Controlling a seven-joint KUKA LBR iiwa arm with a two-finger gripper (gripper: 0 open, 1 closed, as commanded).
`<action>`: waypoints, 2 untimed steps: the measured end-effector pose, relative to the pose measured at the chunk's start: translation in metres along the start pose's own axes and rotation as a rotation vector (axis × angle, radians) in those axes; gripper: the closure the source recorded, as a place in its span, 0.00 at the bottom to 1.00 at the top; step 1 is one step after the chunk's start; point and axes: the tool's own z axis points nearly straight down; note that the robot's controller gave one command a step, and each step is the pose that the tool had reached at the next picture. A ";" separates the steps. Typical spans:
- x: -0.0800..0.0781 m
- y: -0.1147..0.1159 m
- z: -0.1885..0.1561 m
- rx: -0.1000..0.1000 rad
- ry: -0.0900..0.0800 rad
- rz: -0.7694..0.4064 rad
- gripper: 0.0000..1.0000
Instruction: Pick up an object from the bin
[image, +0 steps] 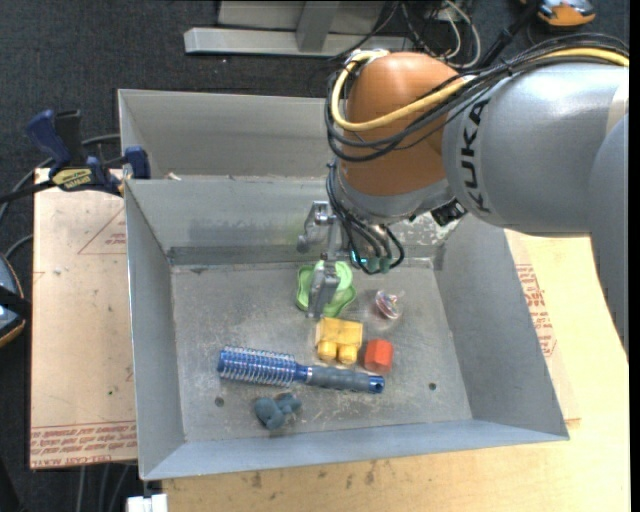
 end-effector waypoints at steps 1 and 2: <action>0.102 -0.030 0.074 0.002 0.014 -0.031 0.00; 0.085 0.059 0.144 0.001 -0.003 -0.108 0.00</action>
Offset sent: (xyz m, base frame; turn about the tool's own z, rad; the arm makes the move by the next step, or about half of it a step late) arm -0.0971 -0.0292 -0.0696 -0.0333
